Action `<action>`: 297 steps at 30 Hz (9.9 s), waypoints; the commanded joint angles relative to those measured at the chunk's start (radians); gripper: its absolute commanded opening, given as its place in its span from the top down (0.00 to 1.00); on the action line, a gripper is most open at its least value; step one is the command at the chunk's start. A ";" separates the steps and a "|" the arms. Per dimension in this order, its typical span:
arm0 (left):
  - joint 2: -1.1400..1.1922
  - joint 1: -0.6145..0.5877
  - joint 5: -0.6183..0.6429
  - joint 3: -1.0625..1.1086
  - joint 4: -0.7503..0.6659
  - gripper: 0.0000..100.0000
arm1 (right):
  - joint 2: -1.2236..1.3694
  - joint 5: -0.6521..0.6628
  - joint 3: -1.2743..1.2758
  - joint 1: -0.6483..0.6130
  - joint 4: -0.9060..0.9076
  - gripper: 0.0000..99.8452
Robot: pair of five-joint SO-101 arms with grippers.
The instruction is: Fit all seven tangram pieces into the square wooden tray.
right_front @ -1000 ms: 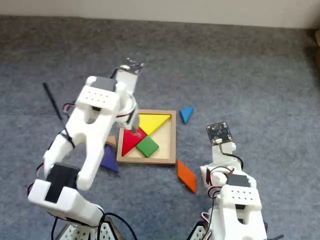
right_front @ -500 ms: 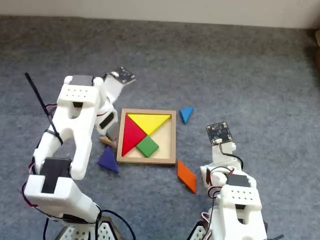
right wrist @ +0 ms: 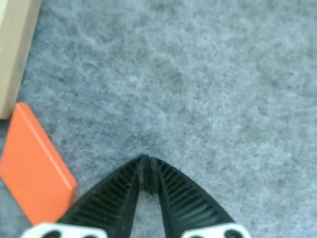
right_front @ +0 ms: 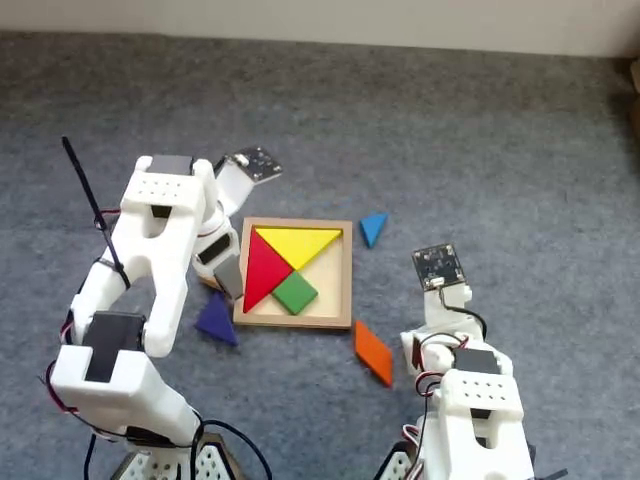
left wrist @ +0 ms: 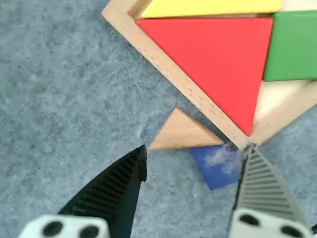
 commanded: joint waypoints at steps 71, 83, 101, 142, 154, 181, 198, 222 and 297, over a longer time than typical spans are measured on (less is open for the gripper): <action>-0.380 0.450 1.192 0.433 -0.364 0.99 | -0.012 -0.002 0.005 0.030 -0.025 0.98; -0.381 0.450 1.553 0.602 -0.612 0.99 | -0.012 -0.002 0.005 0.031 -0.025 0.98; -0.383 0.449 1.553 0.503 -0.390 0.75 | -0.012 -0.002 0.005 0.031 -0.025 0.98; -0.352 0.449 1.553 0.608 -0.569 1.00 | -0.012 -0.002 0.005 0.033 -0.025 0.98; -0.412 0.435 1.553 0.570 -0.397 0.75 | -0.012 -0.002 0.005 0.033 -0.025 0.98; -0.742 0.344 1.553 0.641 -0.486 0.66 | -0.012 -0.002 0.005 0.033 -0.025 0.98; -0.539 0.433 1.548 0.745 -0.663 0.66 | -0.012 -0.002 0.005 0.033 -0.025 0.98; -0.717 0.453 1.553 0.771 -0.626 0.66 | -0.012 -0.002 0.005 0.033 -0.025 0.98; -0.855 0.619 1.551 1.021 -0.733 0.66 | -0.012 -0.002 0.005 0.033 -0.025 0.98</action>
